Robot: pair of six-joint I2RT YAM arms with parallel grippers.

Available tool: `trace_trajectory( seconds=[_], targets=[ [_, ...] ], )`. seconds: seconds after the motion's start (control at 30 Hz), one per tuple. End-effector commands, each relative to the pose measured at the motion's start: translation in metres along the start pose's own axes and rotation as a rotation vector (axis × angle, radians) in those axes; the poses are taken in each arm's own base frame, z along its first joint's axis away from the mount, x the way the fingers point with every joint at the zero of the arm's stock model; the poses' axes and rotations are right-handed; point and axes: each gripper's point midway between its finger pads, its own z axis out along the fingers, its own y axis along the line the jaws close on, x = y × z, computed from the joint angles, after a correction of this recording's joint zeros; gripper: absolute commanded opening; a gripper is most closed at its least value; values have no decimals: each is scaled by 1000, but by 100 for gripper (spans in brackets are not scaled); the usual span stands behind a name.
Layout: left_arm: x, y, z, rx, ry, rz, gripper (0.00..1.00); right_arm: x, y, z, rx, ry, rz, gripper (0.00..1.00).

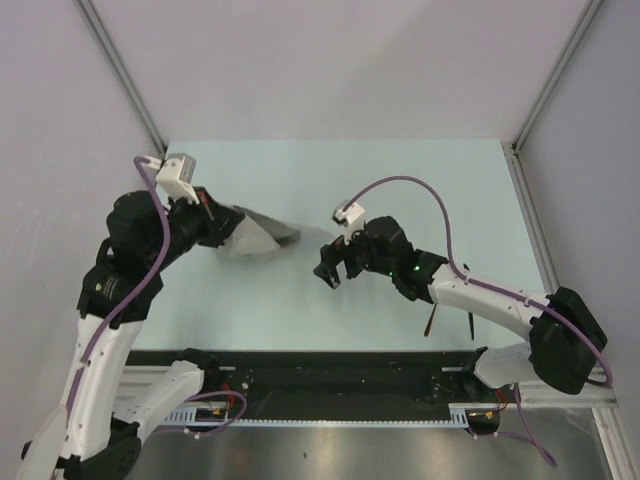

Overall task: Fold the napkin into a case and place the utensils inside
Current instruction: Flatten out the crumpled napkin at the center of the board.

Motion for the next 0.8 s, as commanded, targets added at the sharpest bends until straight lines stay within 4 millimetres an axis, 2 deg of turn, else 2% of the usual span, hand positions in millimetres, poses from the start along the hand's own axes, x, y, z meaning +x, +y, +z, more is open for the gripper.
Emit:
trace_trajectory(
  seconds=[0.0,0.07,0.13,0.3,0.37,0.4,0.43,0.47,0.5,0.53,0.57,0.6,0.67,0.7,0.77],
  targets=[
    [35,-31,-23,186,117,-50,0,-30,-7,11,92,-99,-151,100],
    [42,-42,-31,253,130,-77,0,-26,5,13,18,-89,-181,100],
    [45,-49,-37,295,134,-87,0,-15,19,19,-59,-70,-310,100],
    [50,-51,-37,309,148,-111,0,17,45,36,-110,-15,-377,98],
    [50,-51,-37,311,137,-118,0,19,56,34,-107,-32,-375,97],
    [50,-50,-37,307,137,-118,0,33,57,31,-103,-23,-379,97],
    [49,-49,-37,301,137,-116,0,30,70,28,-115,-72,-389,98],
    [49,-49,-37,298,140,-115,0,31,72,24,-110,-90,-386,99],
    [49,-50,-37,300,142,-114,0,40,72,25,-108,-84,-376,100],
    [46,-51,-39,301,139,-111,0,35,68,27,-78,-112,-368,100],
    [45,-53,-41,306,137,-109,0,45,60,37,-44,-86,-364,100],
    [42,-54,-43,309,130,-107,0,47,56,42,-20,-84,-366,100],
    [33,-59,-49,322,100,-98,0,36,47,54,37,-140,-371,100],
    [30,-61,-52,331,91,-94,0,43,41,66,58,-125,-377,100],
    [25,-65,-59,339,77,-85,0,21,30,75,160,-193,-388,100]
  ],
)
